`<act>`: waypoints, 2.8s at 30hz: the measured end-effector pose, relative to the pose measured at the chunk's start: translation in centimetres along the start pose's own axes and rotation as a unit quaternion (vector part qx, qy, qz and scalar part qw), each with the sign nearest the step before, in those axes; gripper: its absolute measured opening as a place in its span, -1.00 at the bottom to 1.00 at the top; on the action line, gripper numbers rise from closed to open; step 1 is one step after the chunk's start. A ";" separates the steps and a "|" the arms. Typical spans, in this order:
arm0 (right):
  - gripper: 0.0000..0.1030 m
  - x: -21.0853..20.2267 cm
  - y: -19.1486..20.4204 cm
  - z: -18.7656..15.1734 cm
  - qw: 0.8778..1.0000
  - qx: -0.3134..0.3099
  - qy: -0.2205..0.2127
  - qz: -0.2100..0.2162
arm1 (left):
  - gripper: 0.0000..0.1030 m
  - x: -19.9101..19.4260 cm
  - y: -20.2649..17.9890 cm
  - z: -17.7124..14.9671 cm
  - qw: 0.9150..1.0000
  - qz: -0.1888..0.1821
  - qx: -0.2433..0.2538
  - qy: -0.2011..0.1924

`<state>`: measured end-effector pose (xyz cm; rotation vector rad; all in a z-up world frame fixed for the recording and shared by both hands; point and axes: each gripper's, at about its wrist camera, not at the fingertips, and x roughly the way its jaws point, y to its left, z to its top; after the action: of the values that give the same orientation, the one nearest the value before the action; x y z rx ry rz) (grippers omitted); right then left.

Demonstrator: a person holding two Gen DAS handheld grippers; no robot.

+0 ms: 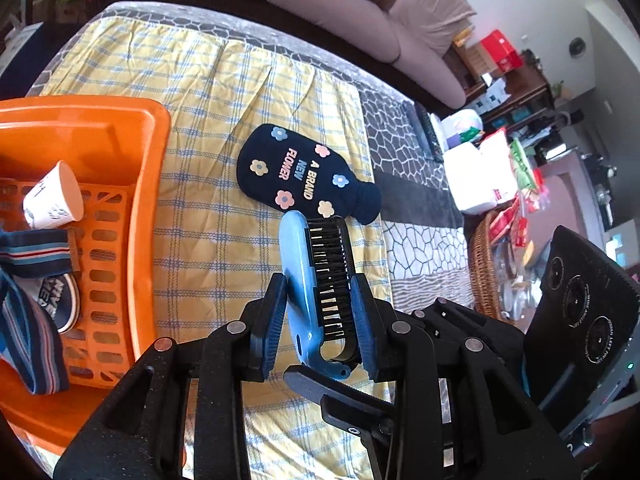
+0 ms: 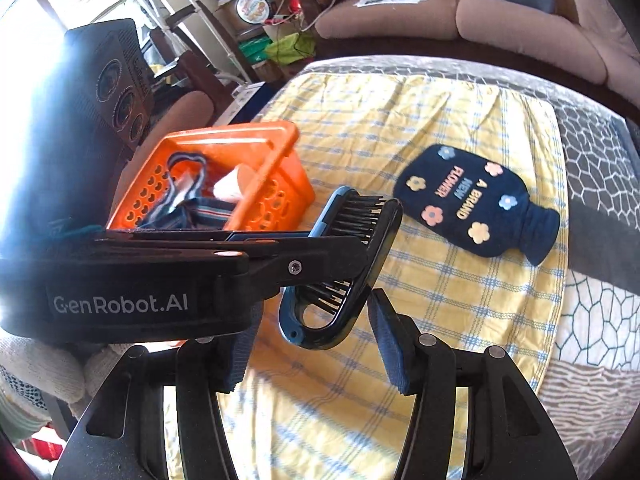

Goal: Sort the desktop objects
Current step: 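Carry the hairbrush in the left gripper over the basket, then open the left gripper to drop the hairbrush into the basket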

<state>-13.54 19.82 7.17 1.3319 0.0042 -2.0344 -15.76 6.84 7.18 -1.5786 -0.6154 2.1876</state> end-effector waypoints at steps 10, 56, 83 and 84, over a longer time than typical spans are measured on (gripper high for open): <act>0.17 0.8 8.8 1.9 0.999 -0.040 -0.001 0.009 | -0.41 -7.3 6.1 -1.3 0.999 0.004 -0.030 -0.037; 0.26 11.2 15.5 1.6 0.993 -0.082 0.077 -0.044 | -0.43 -4.5 16.1 -2.7 0.997 -0.015 -0.077 0.006; 0.54 7.7 16.4 1.9 0.994 -0.072 0.046 -0.071 | -0.16 -10.0 15.2 -4.1 0.996 0.078 -0.037 -0.036; 0.57 7.6 16.4 1.8 0.994 -0.070 0.044 -0.073 | -0.13 -10.4 15.2 -4.3 0.995 0.083 -0.033 -0.039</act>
<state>-7.76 2.63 7.72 1.3655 0.2869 -2.0525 -9.22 -10.85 5.91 -1.6374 -0.6042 2.3836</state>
